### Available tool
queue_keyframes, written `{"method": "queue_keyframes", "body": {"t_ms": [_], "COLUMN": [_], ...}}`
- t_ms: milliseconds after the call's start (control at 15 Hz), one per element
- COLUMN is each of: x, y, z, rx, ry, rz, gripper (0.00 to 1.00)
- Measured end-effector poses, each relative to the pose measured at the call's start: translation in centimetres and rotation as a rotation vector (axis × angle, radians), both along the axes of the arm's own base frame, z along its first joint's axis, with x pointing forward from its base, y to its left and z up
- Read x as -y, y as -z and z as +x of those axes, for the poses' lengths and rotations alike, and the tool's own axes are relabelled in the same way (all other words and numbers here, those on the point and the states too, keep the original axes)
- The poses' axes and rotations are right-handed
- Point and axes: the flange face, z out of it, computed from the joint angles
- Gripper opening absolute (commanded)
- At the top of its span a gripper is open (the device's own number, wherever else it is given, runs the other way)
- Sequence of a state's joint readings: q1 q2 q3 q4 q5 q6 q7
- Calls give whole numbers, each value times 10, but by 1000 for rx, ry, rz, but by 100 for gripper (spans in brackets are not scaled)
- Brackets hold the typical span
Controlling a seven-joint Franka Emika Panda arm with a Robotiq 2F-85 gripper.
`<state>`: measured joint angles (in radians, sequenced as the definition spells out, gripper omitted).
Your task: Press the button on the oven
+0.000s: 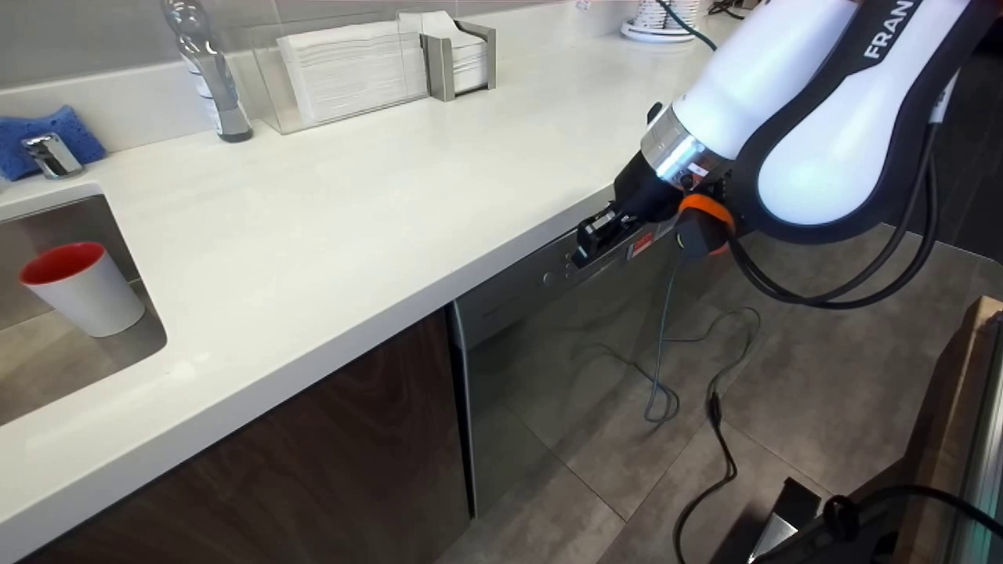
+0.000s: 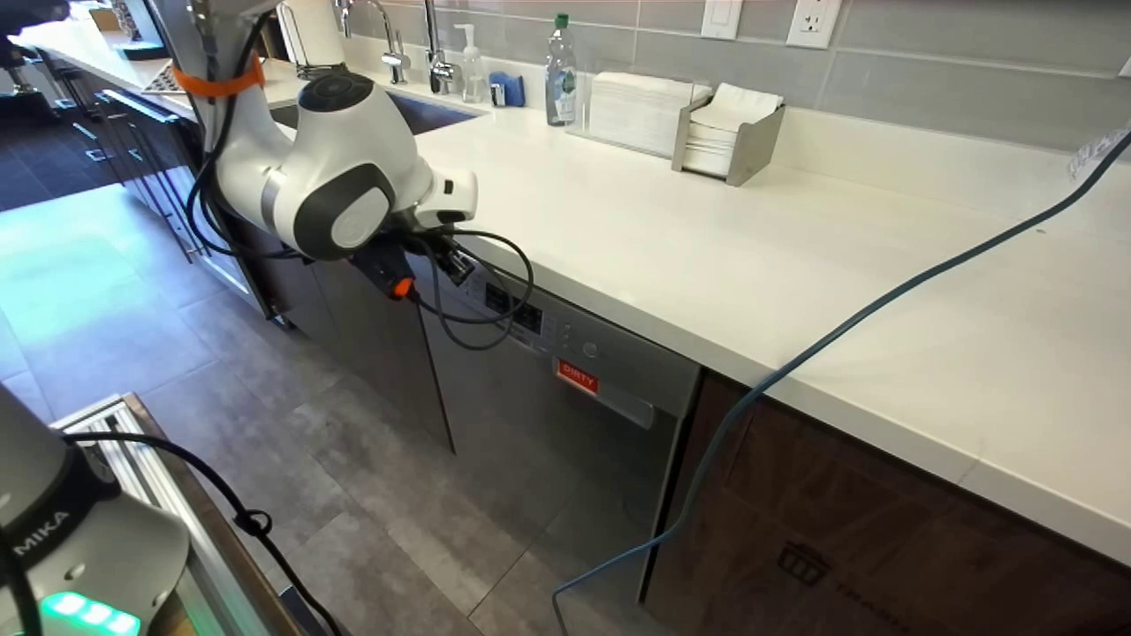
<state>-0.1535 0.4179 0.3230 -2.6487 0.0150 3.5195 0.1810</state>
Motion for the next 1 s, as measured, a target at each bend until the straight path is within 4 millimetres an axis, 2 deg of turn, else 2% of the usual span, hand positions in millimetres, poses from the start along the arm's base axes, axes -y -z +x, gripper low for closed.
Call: {"method": "queue_keyframes", "body": {"t_ms": [1000], "x": [-2], "y": [3], "z": [5], "rx": [5], "ry": [6], "rz": [15], "gripper": [0]}}
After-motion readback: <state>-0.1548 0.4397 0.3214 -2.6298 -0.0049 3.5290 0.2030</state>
